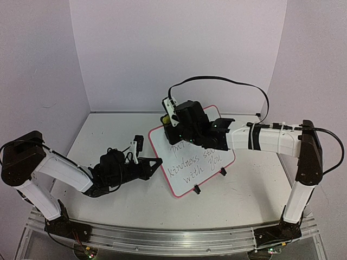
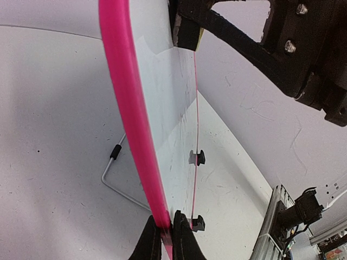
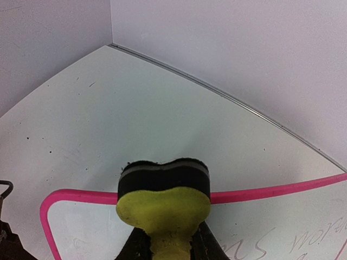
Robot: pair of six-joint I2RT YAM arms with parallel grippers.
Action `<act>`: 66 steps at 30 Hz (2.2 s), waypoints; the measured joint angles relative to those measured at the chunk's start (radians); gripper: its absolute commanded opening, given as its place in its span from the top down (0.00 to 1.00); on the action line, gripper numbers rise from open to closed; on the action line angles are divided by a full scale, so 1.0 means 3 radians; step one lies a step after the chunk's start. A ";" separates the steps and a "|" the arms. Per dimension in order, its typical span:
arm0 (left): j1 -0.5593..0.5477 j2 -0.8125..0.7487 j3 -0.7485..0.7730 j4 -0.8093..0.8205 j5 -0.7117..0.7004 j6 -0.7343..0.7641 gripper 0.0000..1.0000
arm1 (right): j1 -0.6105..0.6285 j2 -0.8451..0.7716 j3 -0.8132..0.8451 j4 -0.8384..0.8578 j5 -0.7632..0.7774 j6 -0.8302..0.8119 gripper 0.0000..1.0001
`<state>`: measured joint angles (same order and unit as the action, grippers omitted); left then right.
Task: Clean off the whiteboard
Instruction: Erase the whiteboard at the center of the board.
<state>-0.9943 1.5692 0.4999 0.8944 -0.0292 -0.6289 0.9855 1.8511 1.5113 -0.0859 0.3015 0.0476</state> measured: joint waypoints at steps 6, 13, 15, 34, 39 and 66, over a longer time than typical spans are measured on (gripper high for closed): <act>0.0000 0.0000 -0.0005 -0.0020 -0.0001 -0.0002 1.00 | 0.0001 -0.0051 -0.0259 0.0300 0.0027 0.0023 1.00; -0.0006 0.0000 -0.0014 -0.0018 0.0001 -0.0001 1.00 | -0.0009 -0.0238 -0.0725 0.0517 0.0098 0.0107 1.00; -0.0006 0.0000 -0.0014 -0.0016 0.0000 -0.0001 1.00 | -0.0018 -0.0247 -0.0743 0.0521 0.0093 0.0116 1.00; -0.0015 -0.0037 -0.0017 -0.0034 -0.0009 -0.0003 1.00 | -0.0084 0.0026 -0.0104 0.0130 0.0071 -0.0068 1.00; -0.0035 -0.0037 -0.0017 -0.0046 0.0002 0.0003 1.00 | -0.0088 -0.0168 -0.0511 0.0366 0.0094 -0.0011 1.00; -0.0072 -0.0056 -0.0015 -0.0043 0.0019 0.0003 1.00 | -0.0261 0.0054 -0.0078 0.0107 0.0046 -0.0115 1.00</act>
<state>-1.0161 1.5524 0.4953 0.8816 -0.0234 -0.6281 0.9073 1.8673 1.4879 -0.0537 0.3155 0.0132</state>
